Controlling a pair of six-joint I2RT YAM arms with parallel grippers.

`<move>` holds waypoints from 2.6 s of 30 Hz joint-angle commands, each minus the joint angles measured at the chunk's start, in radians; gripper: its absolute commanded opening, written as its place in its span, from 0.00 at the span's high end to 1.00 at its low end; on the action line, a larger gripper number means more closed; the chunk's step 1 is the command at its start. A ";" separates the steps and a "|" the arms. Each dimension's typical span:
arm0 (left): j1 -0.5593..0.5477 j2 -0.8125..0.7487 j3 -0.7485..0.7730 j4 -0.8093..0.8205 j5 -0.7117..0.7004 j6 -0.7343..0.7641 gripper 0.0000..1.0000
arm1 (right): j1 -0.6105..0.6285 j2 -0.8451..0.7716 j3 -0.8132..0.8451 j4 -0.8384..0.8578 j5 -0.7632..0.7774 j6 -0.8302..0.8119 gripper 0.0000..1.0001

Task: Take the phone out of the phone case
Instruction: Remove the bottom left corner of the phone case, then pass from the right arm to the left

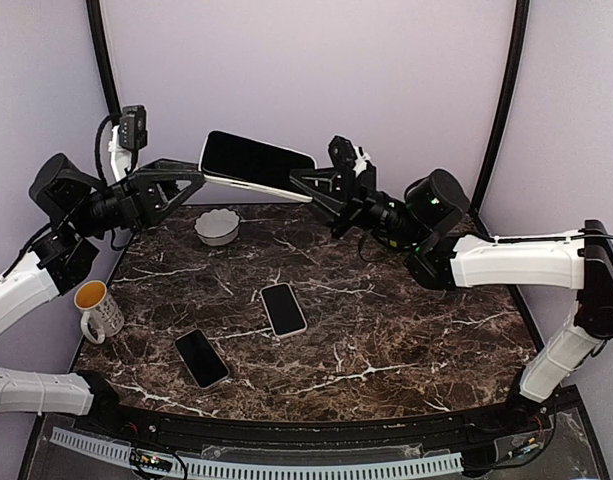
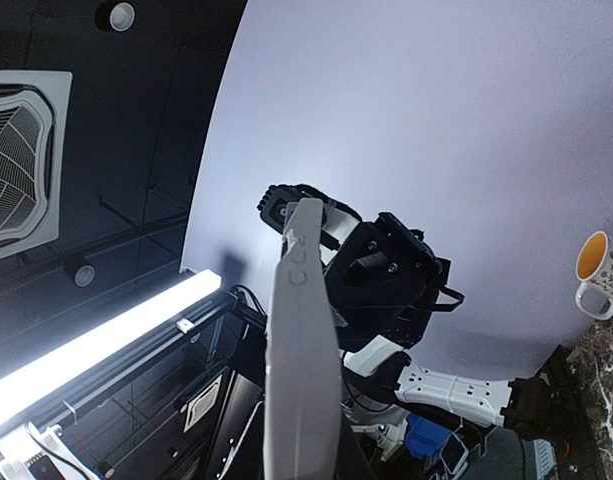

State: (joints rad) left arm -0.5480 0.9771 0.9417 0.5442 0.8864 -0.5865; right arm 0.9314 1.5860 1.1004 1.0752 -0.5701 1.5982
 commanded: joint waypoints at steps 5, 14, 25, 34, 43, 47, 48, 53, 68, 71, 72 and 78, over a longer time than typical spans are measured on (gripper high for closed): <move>0.002 -0.172 -0.079 -0.151 -0.068 0.082 0.36 | -0.024 -0.071 0.062 -0.248 -0.069 -0.313 1.00; 0.002 -0.280 -0.056 -0.472 -0.167 0.157 0.35 | -0.055 -0.213 0.043 -0.702 0.082 -0.853 1.00; 0.002 -0.221 -0.071 -0.399 0.020 0.089 0.35 | -0.055 -0.263 -0.042 -0.678 -0.024 -1.141 1.00; 0.002 -0.123 -0.114 -0.194 0.189 -0.045 0.36 | -0.056 -0.251 -0.114 -0.416 -0.201 -1.125 1.00; 0.001 -0.125 -0.166 -0.086 0.268 -0.135 0.43 | -0.056 -0.230 -0.121 -0.277 -0.268 -1.079 1.00; 0.000 -0.131 -0.184 -0.059 0.281 -0.155 0.44 | -0.056 -0.196 -0.096 -0.249 -0.296 -1.017 1.00; 0.001 -0.129 -0.192 -0.046 0.283 -0.161 0.44 | -0.057 -0.189 -0.094 -0.235 -0.302 -1.001 1.00; -0.001 -0.117 -0.207 0.026 0.291 -0.197 0.46 | -0.056 -0.159 -0.082 -0.212 -0.314 -0.956 1.00; -0.008 -0.097 -0.225 0.070 0.287 -0.210 0.47 | -0.055 -0.143 -0.071 -0.221 -0.331 -0.921 1.00; -0.010 -0.093 -0.226 0.078 0.286 -0.213 0.47 | -0.054 -0.141 -0.071 -0.222 -0.331 -0.914 1.00; -0.011 -0.092 -0.227 0.087 0.286 -0.217 0.47 | -0.054 -0.141 -0.072 -0.222 -0.330 -0.914 1.00; -0.017 -0.094 -0.231 0.104 0.287 -0.226 0.47 | -0.054 -0.142 -0.075 -0.238 -0.311 -0.919 1.00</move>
State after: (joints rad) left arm -0.5552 0.8886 0.7235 0.5999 1.1671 -0.8047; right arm 0.8768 1.4494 0.9855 0.7444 -0.8970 0.6727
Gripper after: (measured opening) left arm 0.530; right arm 0.101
